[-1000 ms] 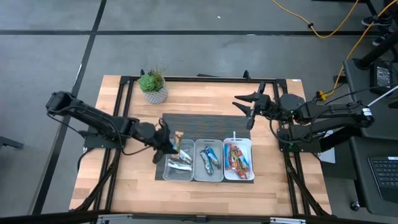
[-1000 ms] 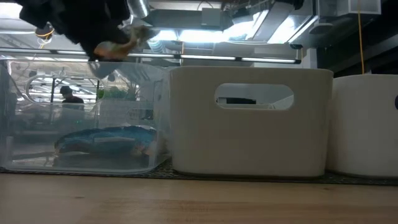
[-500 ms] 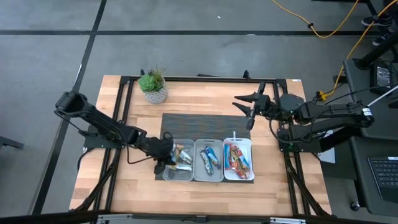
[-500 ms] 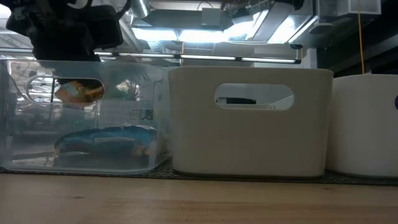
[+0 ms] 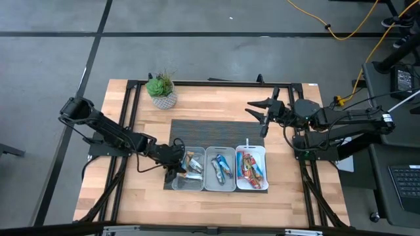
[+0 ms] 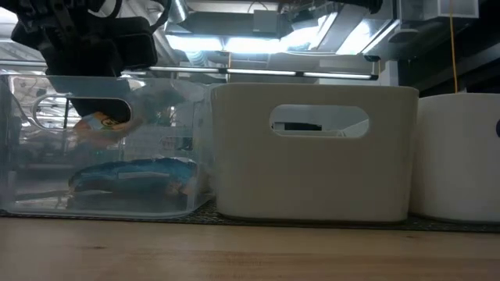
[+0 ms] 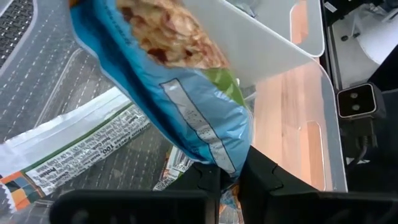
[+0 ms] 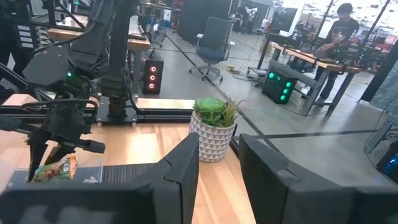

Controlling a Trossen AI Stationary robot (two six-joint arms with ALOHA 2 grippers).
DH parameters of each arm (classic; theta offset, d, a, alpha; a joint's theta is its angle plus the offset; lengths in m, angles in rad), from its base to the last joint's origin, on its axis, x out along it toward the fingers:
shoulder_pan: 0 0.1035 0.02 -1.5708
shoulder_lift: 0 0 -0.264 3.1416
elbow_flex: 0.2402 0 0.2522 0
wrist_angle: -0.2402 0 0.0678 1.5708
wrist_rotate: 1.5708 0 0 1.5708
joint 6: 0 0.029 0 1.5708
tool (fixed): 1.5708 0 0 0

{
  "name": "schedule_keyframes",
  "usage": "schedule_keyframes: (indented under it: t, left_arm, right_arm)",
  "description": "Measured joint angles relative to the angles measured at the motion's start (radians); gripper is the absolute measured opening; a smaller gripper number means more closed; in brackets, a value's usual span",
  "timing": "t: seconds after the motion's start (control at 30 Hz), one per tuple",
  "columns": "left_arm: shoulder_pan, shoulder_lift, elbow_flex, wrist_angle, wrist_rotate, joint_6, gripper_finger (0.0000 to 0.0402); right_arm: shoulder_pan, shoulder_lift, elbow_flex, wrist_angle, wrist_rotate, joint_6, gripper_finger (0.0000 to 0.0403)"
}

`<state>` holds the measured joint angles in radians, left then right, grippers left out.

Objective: Pick and place Granola Bars by type
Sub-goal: Put the yellow granola bar into the transparent bin

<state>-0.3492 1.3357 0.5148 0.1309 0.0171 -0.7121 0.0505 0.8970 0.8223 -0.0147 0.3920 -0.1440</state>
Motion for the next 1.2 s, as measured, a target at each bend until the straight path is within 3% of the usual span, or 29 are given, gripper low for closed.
schedule_keyframes:
  t: [0.63, 1.2]
  left_arm:
    - [0.0, 0.0, 0.0, 0.056, 0.03, -0.008, 0.0132]
    - [0.0, 0.0, 0.005, 0.068, 0.156, -0.055, 0.0194]
  right_arm:
    - [0.0, 0.0, 0.0, -0.015, -0.001, -0.016, 0.0117]
    - [0.0, 0.0, 0.0, -0.015, -0.001, -0.021, 0.0117]
